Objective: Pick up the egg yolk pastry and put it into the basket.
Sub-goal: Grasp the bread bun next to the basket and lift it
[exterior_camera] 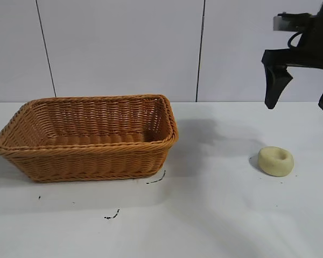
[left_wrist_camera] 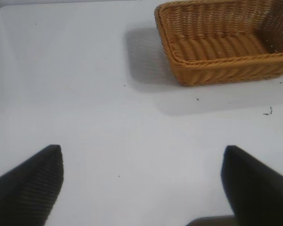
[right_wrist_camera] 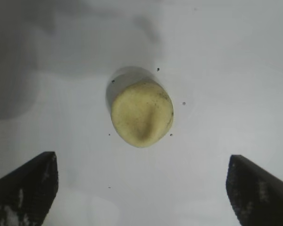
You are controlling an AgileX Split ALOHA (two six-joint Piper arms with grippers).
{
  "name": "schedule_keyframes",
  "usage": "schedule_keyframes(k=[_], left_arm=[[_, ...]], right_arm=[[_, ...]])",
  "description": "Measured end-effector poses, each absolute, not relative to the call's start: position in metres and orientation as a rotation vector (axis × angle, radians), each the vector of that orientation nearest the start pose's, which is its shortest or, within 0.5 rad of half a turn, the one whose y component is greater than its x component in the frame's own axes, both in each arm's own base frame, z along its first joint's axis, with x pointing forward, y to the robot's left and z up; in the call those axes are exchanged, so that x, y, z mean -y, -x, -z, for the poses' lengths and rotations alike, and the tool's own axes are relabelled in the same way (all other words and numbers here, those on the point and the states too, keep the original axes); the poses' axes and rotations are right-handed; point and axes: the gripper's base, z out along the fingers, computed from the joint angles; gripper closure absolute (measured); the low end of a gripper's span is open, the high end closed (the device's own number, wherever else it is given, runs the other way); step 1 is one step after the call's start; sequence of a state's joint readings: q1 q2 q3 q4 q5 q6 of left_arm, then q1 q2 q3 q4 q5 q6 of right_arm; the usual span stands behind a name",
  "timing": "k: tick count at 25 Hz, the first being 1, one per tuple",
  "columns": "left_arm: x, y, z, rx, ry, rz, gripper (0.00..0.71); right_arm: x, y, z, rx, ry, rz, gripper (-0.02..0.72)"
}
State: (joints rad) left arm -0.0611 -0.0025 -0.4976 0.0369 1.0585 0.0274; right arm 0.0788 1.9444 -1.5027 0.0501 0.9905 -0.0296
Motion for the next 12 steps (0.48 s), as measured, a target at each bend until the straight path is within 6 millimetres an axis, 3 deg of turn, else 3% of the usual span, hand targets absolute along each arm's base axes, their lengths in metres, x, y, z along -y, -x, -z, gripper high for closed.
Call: schedule_keyframes(k=[5,12], left_arm=[[-0.003,0.005,-0.277,-2.040,-0.089,-0.023,0.017],[-0.003,0.005,-0.277,-2.040,-0.089,-0.023,0.017]], right_arm=[[-0.051,-0.406,-0.192,-2.965,0.186,-0.065,0.008],[-0.050,-0.412,-0.156,-3.030,0.206,-0.018,0.008]])
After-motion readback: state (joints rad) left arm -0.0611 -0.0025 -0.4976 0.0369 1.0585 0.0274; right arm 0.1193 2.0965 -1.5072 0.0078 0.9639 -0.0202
